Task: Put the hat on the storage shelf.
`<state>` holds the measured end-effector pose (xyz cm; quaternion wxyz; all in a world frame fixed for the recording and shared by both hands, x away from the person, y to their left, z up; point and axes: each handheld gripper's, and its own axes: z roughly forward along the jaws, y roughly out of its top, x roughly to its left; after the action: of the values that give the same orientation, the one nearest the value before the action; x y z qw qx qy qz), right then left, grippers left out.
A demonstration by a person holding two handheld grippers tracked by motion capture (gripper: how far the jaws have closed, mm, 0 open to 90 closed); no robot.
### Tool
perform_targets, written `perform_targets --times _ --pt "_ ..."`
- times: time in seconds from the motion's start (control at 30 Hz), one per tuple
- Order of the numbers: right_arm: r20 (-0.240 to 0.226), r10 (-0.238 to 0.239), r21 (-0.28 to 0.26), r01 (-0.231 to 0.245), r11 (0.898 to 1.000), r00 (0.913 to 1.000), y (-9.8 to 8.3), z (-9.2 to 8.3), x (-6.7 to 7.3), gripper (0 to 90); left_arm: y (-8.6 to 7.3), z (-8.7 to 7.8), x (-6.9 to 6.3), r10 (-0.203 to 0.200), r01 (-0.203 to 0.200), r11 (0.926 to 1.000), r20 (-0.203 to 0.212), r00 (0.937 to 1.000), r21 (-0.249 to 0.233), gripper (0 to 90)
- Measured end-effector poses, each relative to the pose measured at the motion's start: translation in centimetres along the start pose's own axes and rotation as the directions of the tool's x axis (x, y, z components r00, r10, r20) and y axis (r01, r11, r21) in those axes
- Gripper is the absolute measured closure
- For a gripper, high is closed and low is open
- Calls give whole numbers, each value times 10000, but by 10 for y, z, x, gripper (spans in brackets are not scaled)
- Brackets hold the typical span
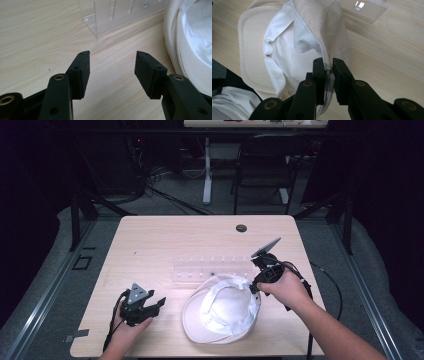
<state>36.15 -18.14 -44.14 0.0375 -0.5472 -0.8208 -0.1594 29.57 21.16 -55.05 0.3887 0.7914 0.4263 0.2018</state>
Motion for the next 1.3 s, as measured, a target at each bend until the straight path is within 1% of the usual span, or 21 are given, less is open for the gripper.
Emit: perform_targets --times 0.03,0.13,0.2,0.27,0.33,0.4,0.53,0.57,0.6,0.67,0.7,0.77,0.8,0.83,0.87,0.97,1.0,1.07,1.17,1.2,1.3 --pt "38 32 92 -33 10000 10000 1 -2 -1 810 0 0 0 -14 14 10000 2 10000 -6 464" --pt "114 111 61 -111 9999 9999 1 -4 0 812 0 0 0 1 -1 10000 22 10000 7 464" --pt "-49 445 -124 -445 9989 9990 1 -5 2 812 0 0 -1 -16 16 10000 26 10000 5 464" --pt "-25 445 -112 -445 9989 9990 1 -6 2 812 0 0 -1 -22 22 10000 34 10000 14 464" --pt "39 321 -12 -321 9995 9995 2 -10 3 813 0 0 -1 -24 24 10000 44 10000 20 464" --pt "58 372 -85 -371 9993 9993 2 -11 4 814 0 0 -1 -17 16 10000 41 10000 28 464" --pt "167 239 102 -241 9997 9996 3 -16 7 816 0 0 -1 -34 34 10000 48 10000 9 463" --pt "150 290 126 -292 9995 9995 3 -17 8 816 0 0 -1 -45 45 10000 44 10000 4 463" --pt "130 516 -37 -515 9987 9986 2 -18 10 816 0 0 -1 -33 33 10000 36 10000 7 462" --pt "131 488 0 -488 9988 9987 3 -20 10 815 0 0 0 -9 9 10000 33 10000 7 462" --pt "12 729 -9 -729 9973 9973 3 -23 11 815 0 0 0 10 -10 10000 35 10000 11 462" --pt "-35 778 47 -778 9970 9970 3 -24 11 815 0 0 0 19 -19 10000 32 10000 21 462" --pt "-71 723 231 -721 9971 9974 3 -26 10 815 0 0 0 12 -12 10000 37 10000 27 462" --pt "-89 949 124 -948 9954 9954 3 -27 11 815 0 0 0 5 -5 10000 33 10000 19 462" --pt "-141 1055 164 -1053 9943 9943 3 -30 11 815 0 0 0 7 -7 10000 31 10000 18 462" --pt "-172 1173 275 -1168 9928 9929 3 -34 11 816 0 0 0 -39 39 10000 23 10000 -4 462" --pt "-224 1347 101 -1345 9909 9906 3 -36 11 815 0 0 0 7 -7 10000 21 10000 12 462" --pt "-267 1441 217 -1435 9894 9892 4 -40 11 816 0 0 -1 9 -9 10000 20 10000 28 462" --pt "-319 1471 180 -1466 9890 9886 4 -42 10 816 0 0 -1 21 -21 10000 22 10000 18 462" --pt "-377 1595 227 -1588 9871 9865 4 -47 10 817 0 0 -1 29 -29 10000 23 10000 29 461" --pt "-393 1635 265 -1625 9863 9858 5 -51 10 818 0 1 -1 28 -28 10000 17 10000 32 462"
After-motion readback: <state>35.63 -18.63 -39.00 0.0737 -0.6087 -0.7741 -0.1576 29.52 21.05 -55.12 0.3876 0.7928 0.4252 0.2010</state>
